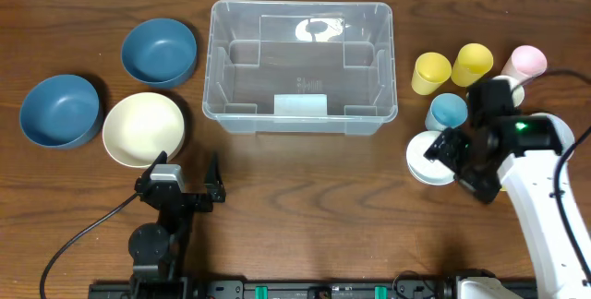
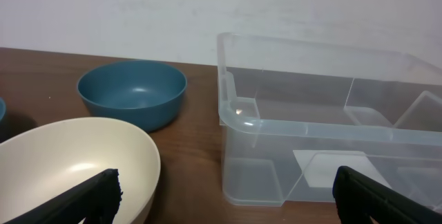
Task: Pack container
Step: 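Reach the right gripper to the white bowl and grasp its rim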
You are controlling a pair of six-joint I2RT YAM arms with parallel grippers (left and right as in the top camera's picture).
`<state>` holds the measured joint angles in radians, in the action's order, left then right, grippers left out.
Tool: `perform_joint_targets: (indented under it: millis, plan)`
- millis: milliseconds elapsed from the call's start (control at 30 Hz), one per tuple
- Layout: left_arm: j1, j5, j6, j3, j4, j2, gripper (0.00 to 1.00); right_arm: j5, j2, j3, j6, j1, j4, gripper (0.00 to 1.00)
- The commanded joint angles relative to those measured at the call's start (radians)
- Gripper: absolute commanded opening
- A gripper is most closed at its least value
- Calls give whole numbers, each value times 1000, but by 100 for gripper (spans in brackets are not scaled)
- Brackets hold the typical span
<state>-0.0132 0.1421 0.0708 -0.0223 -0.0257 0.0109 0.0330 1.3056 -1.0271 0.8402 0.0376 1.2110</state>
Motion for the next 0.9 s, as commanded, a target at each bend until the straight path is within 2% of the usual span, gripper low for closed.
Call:
perform_joint_targets:
  millis: [0, 200, 367, 500, 700, 867]
  plan:
    - [6, 7, -13, 18, -34, -6, 98, 82, 3, 96, 219, -6, -55, 88]
    - [5, 7, -13, 18, -34, -6, 98, 83, 3, 293, 295, -7, -289, 79]
    - [5, 7, -13, 18, -34, -6, 98, 74, 4, 390, 297, -6, -460, 72]
    - [5, 7, -13, 18, -34, -6, 98, 84, 4, 415, 296, -6, -519, 67]
    - [6, 7, -13, 18, -34, -6, 98, 102, 4, 449, 296, -6, -555, 47]
    - [5, 7, -13, 18, -34, -6, 98, 101, 4, 454, 251, -6, -552, 40]
